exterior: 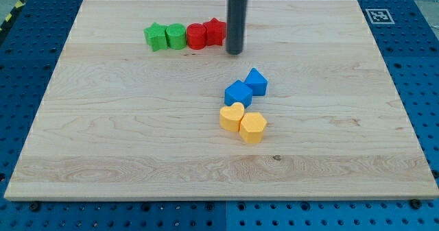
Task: Move red star closer to the blue triangle
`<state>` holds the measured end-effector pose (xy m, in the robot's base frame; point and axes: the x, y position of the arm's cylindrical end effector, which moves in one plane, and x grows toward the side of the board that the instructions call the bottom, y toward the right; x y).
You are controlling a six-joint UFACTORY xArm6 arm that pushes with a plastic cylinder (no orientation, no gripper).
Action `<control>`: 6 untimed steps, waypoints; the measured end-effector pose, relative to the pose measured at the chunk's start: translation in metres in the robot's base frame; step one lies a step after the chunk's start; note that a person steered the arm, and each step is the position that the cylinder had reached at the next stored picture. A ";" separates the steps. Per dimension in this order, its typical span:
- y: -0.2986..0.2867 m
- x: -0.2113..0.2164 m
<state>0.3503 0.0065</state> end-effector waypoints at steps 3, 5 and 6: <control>0.067 -0.078; -0.062 -0.122; -0.079 -0.099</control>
<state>0.2512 -0.0729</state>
